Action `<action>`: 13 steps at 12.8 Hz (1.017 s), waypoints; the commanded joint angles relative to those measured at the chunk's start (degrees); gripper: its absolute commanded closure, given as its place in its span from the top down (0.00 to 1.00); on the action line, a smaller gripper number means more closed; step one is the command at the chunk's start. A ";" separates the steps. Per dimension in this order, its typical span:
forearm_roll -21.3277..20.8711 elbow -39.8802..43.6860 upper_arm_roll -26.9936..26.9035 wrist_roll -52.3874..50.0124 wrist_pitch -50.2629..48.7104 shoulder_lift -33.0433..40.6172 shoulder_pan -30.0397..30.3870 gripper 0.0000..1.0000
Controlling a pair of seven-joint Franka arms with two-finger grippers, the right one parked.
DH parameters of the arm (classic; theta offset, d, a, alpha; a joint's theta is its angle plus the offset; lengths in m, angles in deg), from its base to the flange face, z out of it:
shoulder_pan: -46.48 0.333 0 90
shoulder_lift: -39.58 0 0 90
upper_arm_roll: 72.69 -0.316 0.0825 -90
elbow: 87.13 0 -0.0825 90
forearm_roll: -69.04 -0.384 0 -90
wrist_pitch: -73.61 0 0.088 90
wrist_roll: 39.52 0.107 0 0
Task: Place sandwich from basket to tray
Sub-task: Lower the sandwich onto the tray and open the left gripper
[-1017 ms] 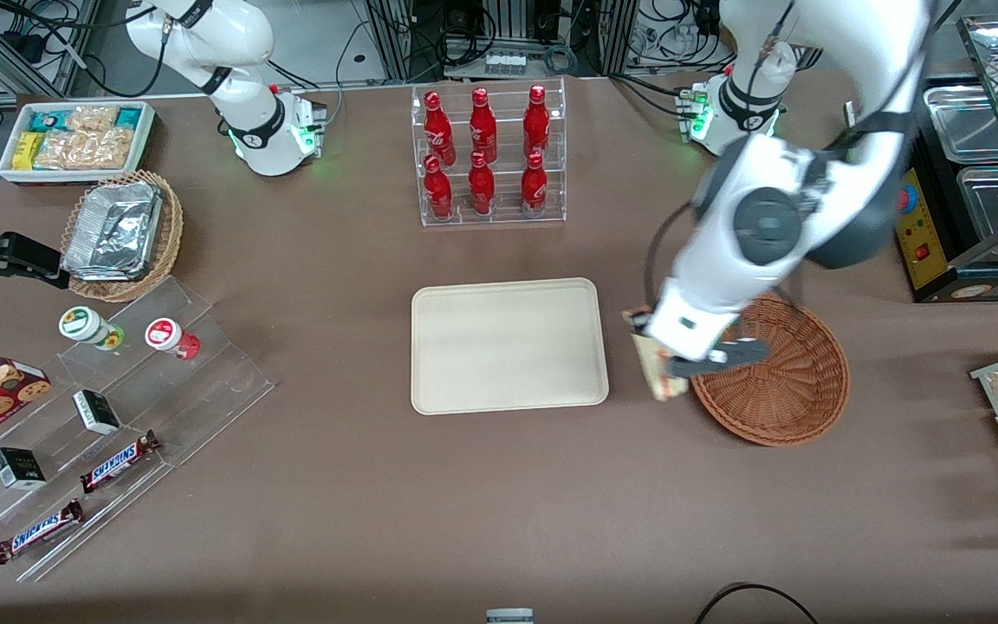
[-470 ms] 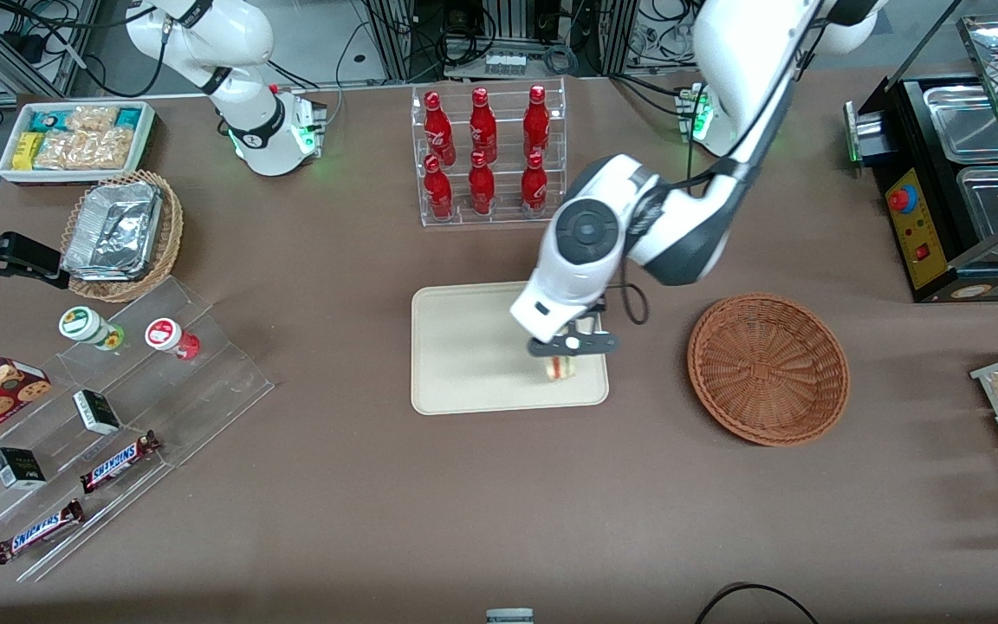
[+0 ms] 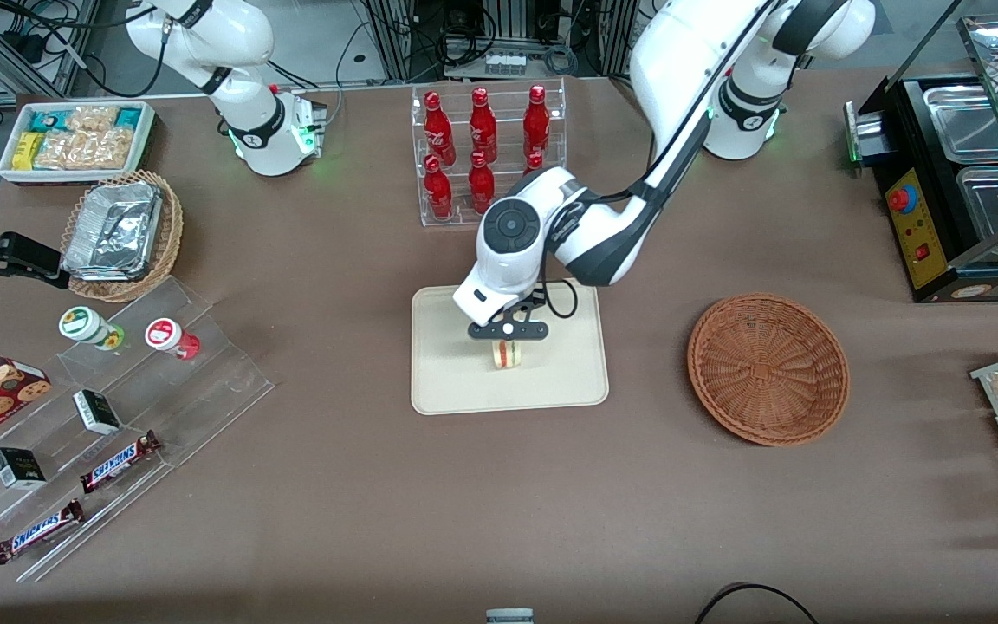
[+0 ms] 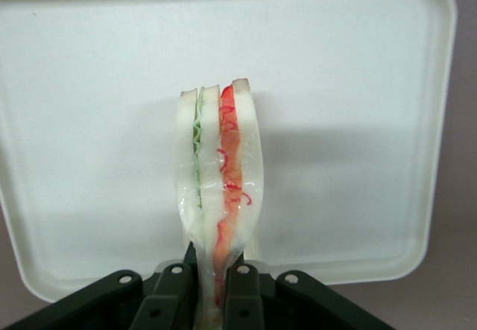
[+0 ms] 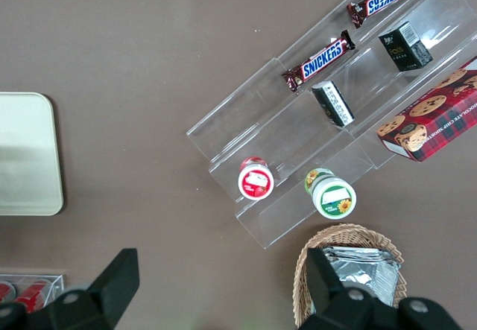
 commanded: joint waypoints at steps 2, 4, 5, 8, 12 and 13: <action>-1.49 0.64 -0.76 -1.30 0.11 -1.14 -0.66 0.00; -1.57 0.64 -0.76 -1.30 0.81 -2.01 -0.66 0.00; -1.49 0.64 -0.76 -1.30 1.07 -2.45 -0.66 0.02; -1.49 0.73 -0.76 -0.95 1.08 -2.90 -0.66 0.69; -0.96 1.60 -1.02 -0.77 -2.60 0.60 0.22 0.99; -0.78 2.31 -1.11 -1.03 -4.70 2.53 0.92 0.99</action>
